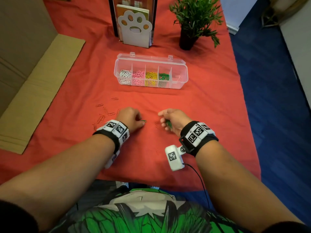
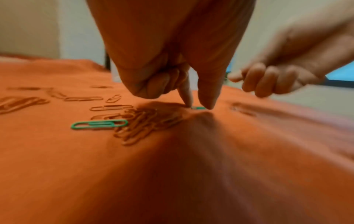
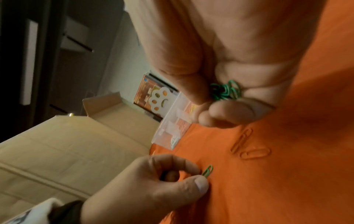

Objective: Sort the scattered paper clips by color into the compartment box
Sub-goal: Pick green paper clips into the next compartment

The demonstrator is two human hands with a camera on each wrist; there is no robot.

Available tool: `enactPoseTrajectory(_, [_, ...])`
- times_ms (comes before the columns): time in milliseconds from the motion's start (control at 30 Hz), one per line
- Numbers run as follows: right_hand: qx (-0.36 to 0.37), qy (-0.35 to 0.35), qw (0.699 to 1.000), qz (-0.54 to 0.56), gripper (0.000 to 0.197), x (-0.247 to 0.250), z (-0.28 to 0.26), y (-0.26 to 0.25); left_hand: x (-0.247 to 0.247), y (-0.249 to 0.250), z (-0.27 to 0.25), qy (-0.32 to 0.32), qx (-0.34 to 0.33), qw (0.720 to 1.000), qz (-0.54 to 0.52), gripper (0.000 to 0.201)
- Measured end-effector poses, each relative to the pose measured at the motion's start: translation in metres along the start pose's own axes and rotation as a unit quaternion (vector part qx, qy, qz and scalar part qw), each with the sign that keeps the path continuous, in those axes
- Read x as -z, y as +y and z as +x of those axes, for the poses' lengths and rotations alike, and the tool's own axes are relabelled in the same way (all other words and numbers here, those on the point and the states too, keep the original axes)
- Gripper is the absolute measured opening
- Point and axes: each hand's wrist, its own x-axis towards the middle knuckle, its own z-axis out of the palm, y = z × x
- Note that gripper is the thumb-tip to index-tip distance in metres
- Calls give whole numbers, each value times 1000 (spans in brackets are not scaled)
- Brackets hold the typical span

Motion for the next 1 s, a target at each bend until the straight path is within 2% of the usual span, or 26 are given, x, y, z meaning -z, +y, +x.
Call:
enactPoseTrajectory(67, [-27, 1, 999, -44, 30, -3, -2, 4, -6, -1, -1, -14, -39, 997, 62, 24])
enactPoseTrajectory(167, [-51, -16, 994, -96, 28, -11, -4, 9, -10, -1, -2, -30, -47, 995, 77, 25])
enactPoseTrajectory(233, [-44, -30, 991, -124, 28, -16, -3, 12, -4, -1, -4, -13, -20, 999, 22, 23])
enactPoseTrajectory(300, [-17, -33, 986, -161, 26, -21, -2, 13, 7, -3, -7, -27, 49, 989, -139, 20])
enactPoseTrajectory(333, [6, -30, 983, -182, 25, -24, -2, 13, 14, -5, -8, -54, 93, 957, -268, 24])
enactPoseTrajectory(400, [62, -24, 976, -209, 24, -34, -1, 13, 26, -13, -15, -66, 159, 846, -505, 17])
enactPoseTrajectory(433, [82, -27, 971, -221, 25, -40, -2, 12, 33, -19, -19, -68, 169, 794, -580, 8])
enactPoseTrajectory(467, [100, -33, 963, -248, 27, -48, -2, 12, 39, -25, -23, -71, 170, 759, -624, 8])
enactPoseTrajectory(533, [138, -47, 930, -338, 32, -64, -1, 13, 47, -40, -30, -69, 163, 724, -667, 14])
enactPoseTrajectory(600, [176, -55, 889, -419, 36, -80, 1, 14, 49, -53, -31, -55, 178, 707, -682, 11])
enactPoseTrajectory(633, [188, -58, 871, -450, 37, -87, 2, 15, 50, -58, -29, -42, 198, 714, -670, 18])
enactPoseTrajectory(667, [201, -60, 855, -474, 37, -94, 4, 17, 50, -62, -28, -22, 214, 736, -641, 26])
enactPoseTrajectory(700, [209, -61, 843, -492, 37, -99, 6, 18, 49, -65, -27, -1, 222, 778, -588, 30])
enactPoseTrajectory(733, [217, -59, 832, -507, 37, -102, 7, 19, 46, -70, -26, 17, 219, 831, -511, 32])
enactPoseTrajectory(767, [222, -54, 824, -519, 37, -103, 8, 19, 44, -75, -27, 27, 205, 883, -421, 31])
enactPoseTrajectory(800, [226, -39, 820, -524, 37, -102, 10, 19, 42, -80, -28, 24, 176, 919, -352, 27])
enactPoseTrajectory(867, [232, 11, 833, -502, 35, -96, 13, 16, 37, -86, -33, -21, 113, 954, -276, 16])
enactPoseTrajectory(933, [228, 61, 853, -465, 29, -87, 16, 12, 35, -86, -37, -38, 63, 987, -142, 5])
enactPoseTrajectory(1000, [221, 91, 856, -459, 24, -83, 19, 6, 32, -84, -38, -23, 28, 999, -25, 15])
